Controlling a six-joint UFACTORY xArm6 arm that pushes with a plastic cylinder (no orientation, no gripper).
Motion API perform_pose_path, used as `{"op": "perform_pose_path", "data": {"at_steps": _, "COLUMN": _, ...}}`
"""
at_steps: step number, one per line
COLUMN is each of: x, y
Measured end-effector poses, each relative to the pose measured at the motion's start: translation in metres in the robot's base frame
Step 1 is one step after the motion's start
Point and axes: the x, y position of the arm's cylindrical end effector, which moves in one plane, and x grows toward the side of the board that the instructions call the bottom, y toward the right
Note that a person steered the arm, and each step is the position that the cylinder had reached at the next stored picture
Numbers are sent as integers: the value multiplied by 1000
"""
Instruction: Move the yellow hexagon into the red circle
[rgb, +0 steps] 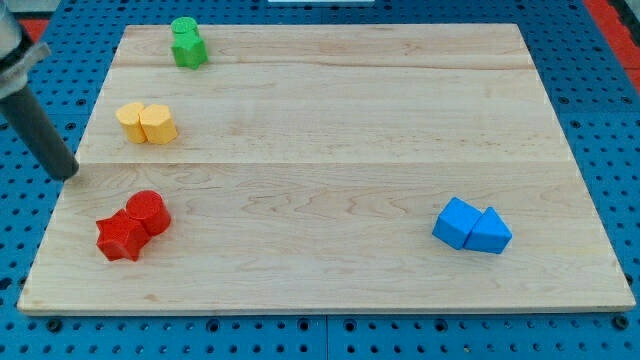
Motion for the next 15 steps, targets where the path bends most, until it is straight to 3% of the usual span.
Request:
{"op": "perform_pose_path", "data": {"at_steps": 1, "x": -43, "y": 14}}
{"op": "perform_pose_path", "data": {"at_steps": 3, "x": -77, "y": 103}}
{"op": "perform_pose_path", "data": {"at_steps": 4, "x": -62, "y": 109}}
{"op": "perform_pose_path", "data": {"at_steps": 8, "x": -60, "y": 245}}
{"op": "perform_pose_path", "data": {"at_steps": 10, "x": -26, "y": 267}}
{"op": "perform_pose_path", "data": {"at_steps": 11, "x": -26, "y": 319}}
{"op": "perform_pose_path", "data": {"at_steps": 12, "x": -9, "y": 328}}
{"op": "perform_pose_path", "data": {"at_steps": 15, "x": 5, "y": 191}}
